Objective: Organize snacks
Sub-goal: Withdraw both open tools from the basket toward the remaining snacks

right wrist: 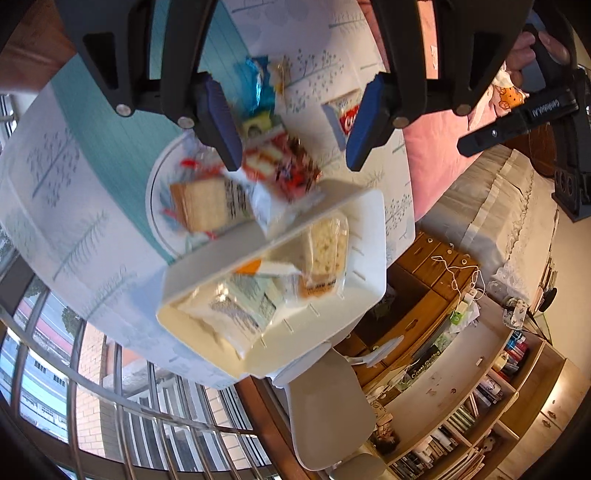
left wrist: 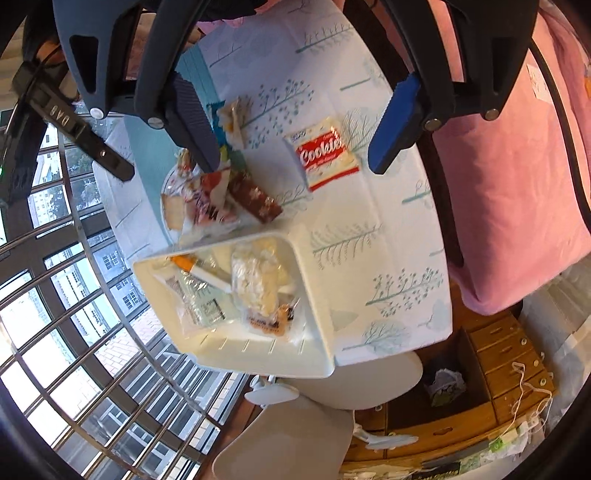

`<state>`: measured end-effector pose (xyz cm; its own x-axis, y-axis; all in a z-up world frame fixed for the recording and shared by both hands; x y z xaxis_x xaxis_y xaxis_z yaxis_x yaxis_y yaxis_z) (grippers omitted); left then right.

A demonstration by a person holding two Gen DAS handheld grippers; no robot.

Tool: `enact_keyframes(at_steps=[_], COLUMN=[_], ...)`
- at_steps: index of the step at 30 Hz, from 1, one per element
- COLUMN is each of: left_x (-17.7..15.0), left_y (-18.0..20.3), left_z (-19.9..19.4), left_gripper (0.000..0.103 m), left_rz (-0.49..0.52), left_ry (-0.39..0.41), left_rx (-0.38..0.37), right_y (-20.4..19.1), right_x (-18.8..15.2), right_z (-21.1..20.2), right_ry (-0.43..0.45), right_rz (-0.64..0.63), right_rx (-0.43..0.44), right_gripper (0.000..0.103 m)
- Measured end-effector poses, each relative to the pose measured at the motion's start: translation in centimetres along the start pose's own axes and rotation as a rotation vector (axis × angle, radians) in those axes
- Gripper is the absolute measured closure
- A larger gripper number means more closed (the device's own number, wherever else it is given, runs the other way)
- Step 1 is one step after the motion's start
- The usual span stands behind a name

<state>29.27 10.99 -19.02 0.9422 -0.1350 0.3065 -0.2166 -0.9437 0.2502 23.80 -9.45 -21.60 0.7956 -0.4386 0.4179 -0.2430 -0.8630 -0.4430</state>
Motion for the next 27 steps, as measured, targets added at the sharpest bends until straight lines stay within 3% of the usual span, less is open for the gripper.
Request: enact_keyframes(at_steps=[14, 19, 27], left_x=[-3.5, -4.5, -5.8], left_y=[-2.9, -3.6, -4.0], left_z=[3.7, 6.3, 11.0], left_gripper=[0.015, 0.013, 0.012], left_rz=[-0.101, -0.134, -0.227], left_ry=[-0.089, -0.155, -0.276], left_rx=[0.021, 0.037, 0.042], right_y=[0.7, 0.7, 0.5], right_x=[-8.2, -9.8, -10.7], right_z=[1.9, 3.2, 5.7], right_ry=[-0.05, -0.07, -0.174], right_rz=[-0.07, -0.147, -0.196], right_rx=[-0.037, -0.081, -0.062], right_gripper=[0.044, 0.044, 0.044])
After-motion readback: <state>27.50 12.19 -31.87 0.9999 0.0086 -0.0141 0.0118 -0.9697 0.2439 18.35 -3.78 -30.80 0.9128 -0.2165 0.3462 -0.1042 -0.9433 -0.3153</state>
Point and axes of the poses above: each gripper's, at about its wrist camera, not at the fingertips, and z roughly the way its jaws point, y to its right, x to its top, the point moved 8 cm from there along z, roughly the way its jaws point, and after that the axes turned 1 degree about y, right-handed, at the moved point
